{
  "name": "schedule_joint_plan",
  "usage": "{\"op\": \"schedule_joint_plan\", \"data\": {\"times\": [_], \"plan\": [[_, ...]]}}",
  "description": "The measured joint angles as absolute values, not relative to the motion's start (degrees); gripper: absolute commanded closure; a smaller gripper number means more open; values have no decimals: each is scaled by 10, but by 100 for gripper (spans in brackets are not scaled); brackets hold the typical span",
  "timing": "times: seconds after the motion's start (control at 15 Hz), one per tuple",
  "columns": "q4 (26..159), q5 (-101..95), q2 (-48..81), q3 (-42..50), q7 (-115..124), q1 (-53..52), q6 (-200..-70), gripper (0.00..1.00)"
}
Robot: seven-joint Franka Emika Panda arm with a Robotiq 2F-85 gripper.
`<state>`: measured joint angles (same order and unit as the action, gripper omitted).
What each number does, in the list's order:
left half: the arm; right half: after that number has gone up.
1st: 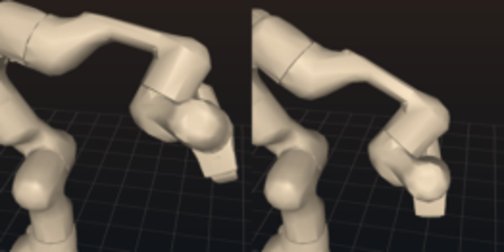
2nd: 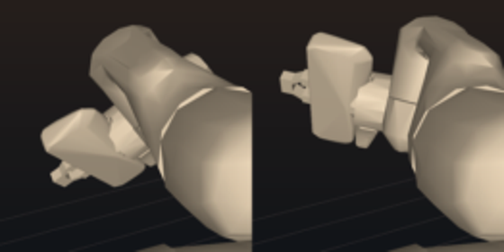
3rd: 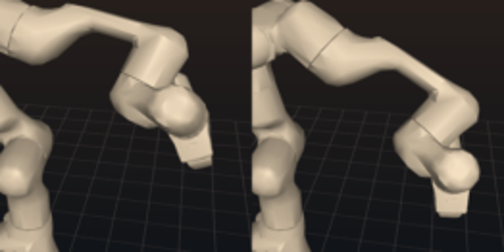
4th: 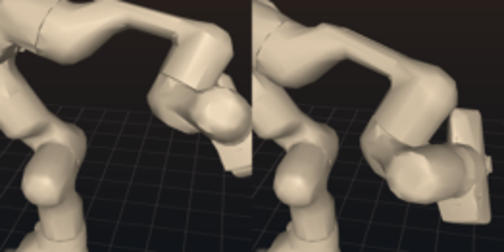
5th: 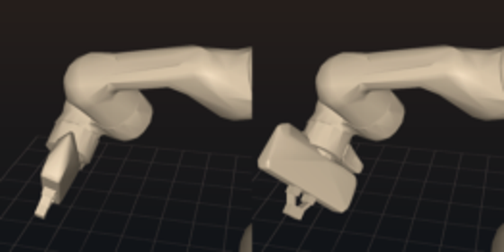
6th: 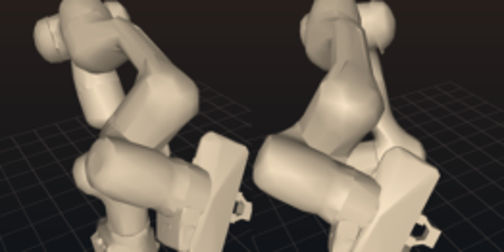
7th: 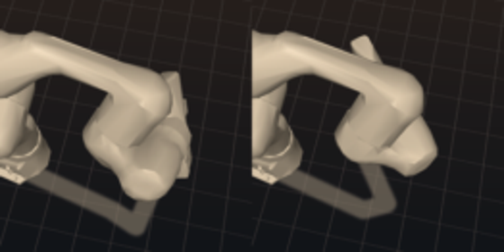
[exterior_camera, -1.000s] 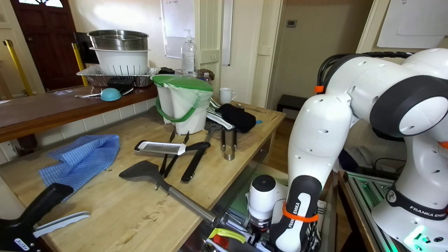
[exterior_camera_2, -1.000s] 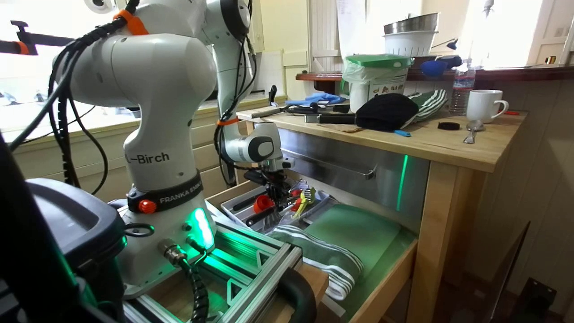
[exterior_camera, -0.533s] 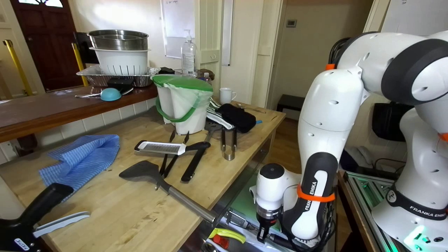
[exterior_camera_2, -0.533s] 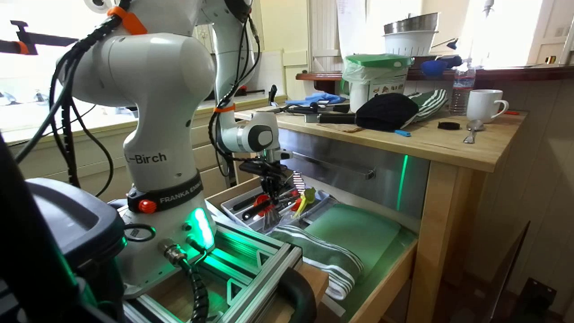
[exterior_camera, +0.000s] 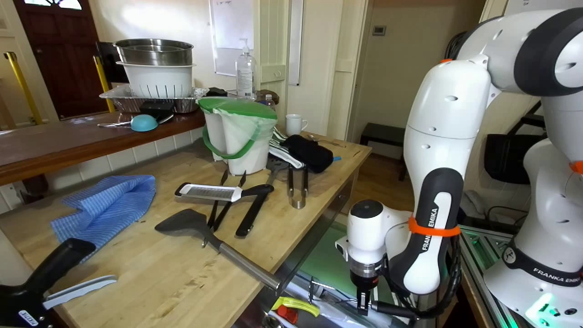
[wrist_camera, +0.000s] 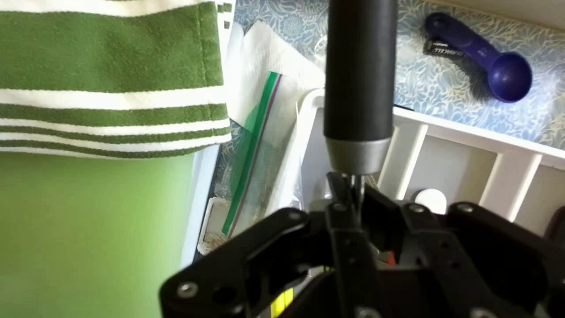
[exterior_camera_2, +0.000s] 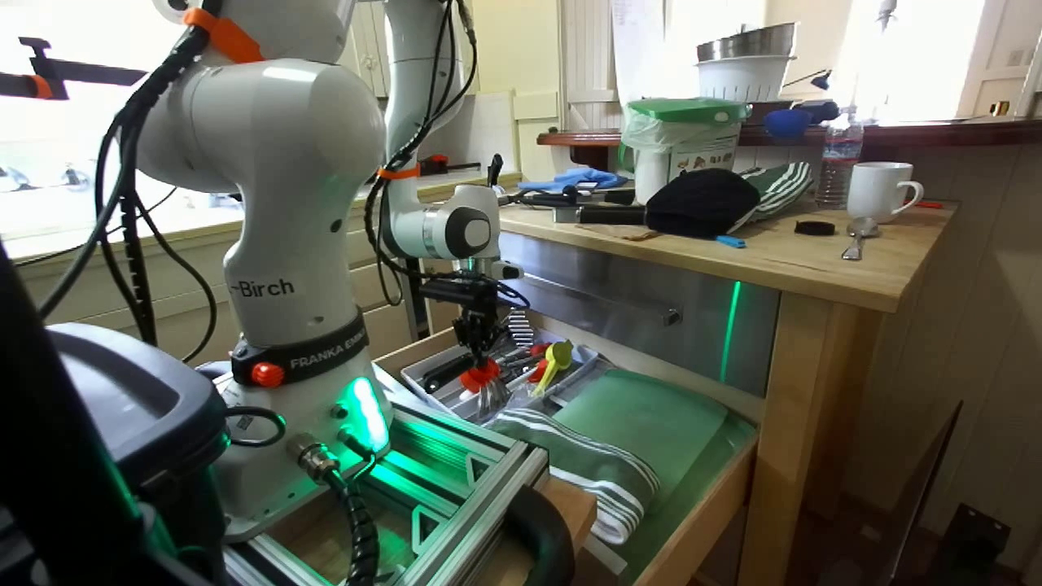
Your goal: Pick up the object from the drawer and put it on top of the cabinet
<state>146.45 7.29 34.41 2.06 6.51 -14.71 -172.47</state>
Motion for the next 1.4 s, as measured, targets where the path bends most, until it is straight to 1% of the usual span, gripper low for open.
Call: {"op": "schedule_joint_plan", "data": {"times": [0.33,0.53,0.73,1.0,1.4], "plan": [[1513,70,258,-47,26,-73,-1711,98],[1520,92,208,-126,-5,4,-1637,98],[1518,164,171,-188,-64,59,-1568,98],[1513,240,127,-204,-122,64,-1516,98],[1501,325,62,-191,-171,34,-1457,98]]}}
